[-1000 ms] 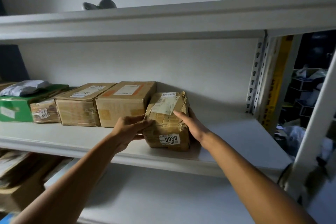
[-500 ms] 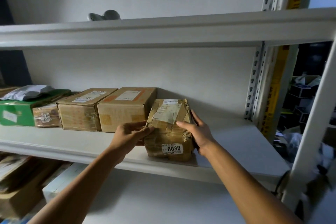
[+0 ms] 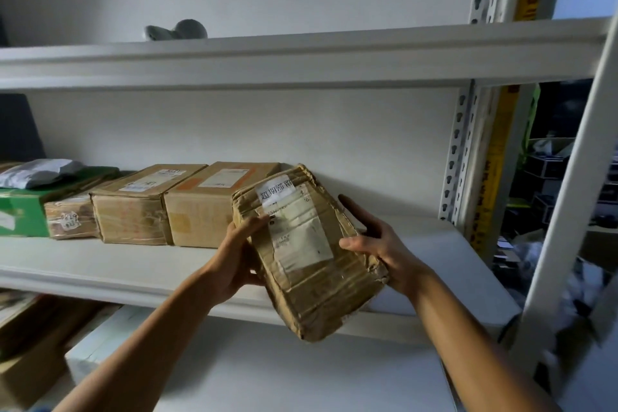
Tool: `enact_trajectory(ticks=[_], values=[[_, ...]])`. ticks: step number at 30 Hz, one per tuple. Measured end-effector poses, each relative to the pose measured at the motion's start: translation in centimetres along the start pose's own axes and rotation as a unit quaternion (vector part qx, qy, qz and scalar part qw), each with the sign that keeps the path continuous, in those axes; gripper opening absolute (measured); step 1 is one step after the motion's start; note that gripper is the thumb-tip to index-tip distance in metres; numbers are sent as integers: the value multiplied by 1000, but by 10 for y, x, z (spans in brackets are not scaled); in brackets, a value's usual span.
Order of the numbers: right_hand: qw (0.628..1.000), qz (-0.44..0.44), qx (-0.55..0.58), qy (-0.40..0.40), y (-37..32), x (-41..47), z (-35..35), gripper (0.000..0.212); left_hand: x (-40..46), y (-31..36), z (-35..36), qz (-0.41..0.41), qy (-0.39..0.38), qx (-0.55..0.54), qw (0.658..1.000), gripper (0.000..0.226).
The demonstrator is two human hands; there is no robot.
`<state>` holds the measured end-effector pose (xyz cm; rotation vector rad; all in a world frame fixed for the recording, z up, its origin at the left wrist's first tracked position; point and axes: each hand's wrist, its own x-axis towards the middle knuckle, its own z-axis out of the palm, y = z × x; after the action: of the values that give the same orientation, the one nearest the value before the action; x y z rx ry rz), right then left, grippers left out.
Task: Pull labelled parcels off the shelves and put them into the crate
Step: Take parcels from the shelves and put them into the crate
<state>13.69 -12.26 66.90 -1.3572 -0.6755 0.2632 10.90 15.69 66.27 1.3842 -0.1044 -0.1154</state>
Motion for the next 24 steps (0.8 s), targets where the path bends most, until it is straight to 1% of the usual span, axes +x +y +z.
enact_trajectory(ticks=[2, 4, 6, 8, 10, 11, 13, 15, 17, 18, 21, 24], values=[[1000, 8, -16, -2, -2, 2, 0, 87, -3, -7, 1, 49, 5, -52, 997, 102], [1000, 10, -8, 10, -2, 4, 2, 91, -5, -11, 2, 107, 36, -83, 990, 97], [1000, 17, 12, 12, 0, 8, 2, 103, -6, -10, 2, 152, 72, -84, 982, 88], [999, 31, 31, 8, 2, 12, 2, 116, -7, -5, 2, 176, 104, -75, 976, 84], [998, 44, 36, 6, 5, 14, 4, 120, -9, 0, 1, 195, 130, -57, 970, 80], [998, 46, 34, -3, 7, 14, 5, 118, -10, 4, 1, 203, 139, -49, 968, 79], [998, 39, 47, -28, 12, 13, 9, 106, -13, 8, 0, 214, 156, -48, 963, 74], [994, 27, 96, -50, 18, 10, 12, 92, -17, 10, -2, 230, 172, -63, 956, 66], [987, 15, 147, -64, 25, 7, 18, 80, -21, 10, -3, 252, 187, -88, 945, 65], [984, 15, 161, -69, 28, 7, 22, 80, -22, 11, -4, 262, 191, -106, 940, 67], [984, 24, 162, -74, 31, 14, 39, 97, -26, 10, -7, 274, 195, -143, 931, 69], [988, 21, 144, -58, 35, 23, 56, 95, -32, 10, -15, 284, 195, -134, 929, 78]])
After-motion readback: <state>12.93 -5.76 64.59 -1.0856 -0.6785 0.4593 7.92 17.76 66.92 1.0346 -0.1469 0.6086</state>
